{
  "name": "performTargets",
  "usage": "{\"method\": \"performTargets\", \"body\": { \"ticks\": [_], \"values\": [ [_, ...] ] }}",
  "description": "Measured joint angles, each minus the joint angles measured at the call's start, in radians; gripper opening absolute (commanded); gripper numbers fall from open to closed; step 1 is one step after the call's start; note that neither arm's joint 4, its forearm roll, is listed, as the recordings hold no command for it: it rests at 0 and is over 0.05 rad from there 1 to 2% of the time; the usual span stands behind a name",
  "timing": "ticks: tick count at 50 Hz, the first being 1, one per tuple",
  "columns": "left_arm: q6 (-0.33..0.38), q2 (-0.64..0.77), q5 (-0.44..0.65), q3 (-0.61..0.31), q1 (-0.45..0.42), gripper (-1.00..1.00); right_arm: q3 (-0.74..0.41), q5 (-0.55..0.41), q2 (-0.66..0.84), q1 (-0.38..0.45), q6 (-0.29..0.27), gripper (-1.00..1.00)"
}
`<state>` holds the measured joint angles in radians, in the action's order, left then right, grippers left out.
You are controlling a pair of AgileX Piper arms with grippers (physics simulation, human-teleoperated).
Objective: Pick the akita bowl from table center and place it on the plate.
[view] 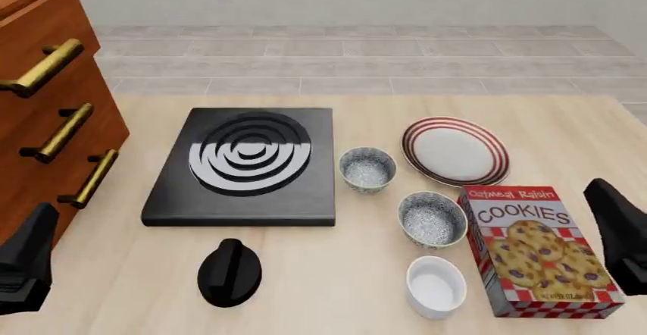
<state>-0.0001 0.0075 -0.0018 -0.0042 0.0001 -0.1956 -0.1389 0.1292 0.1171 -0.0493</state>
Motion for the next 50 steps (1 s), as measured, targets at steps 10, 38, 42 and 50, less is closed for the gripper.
{"method": "performTargets", "body": {
  "ticks": [10,38,42,50],
  "values": [
    [0.0,0.0,0.0,0.0,0.0,1.0,-0.084,-0.022,0.14,0.093,-0.063,1.0],
    [0.0,0.0,0.0,0.0,0.0,1.0,-0.218,0.053,0.618,0.251,-0.358,1.0],
    [0.0,0.0,0.0,0.0,0.0,1.0,-0.242,0.064,0.687,0.266,-0.395,1.0],
    [0.0,0.0,0.0,0.0,0.0,1.0,-0.293,0.093,0.842,0.294,-0.495,1.0]
  ]
}}
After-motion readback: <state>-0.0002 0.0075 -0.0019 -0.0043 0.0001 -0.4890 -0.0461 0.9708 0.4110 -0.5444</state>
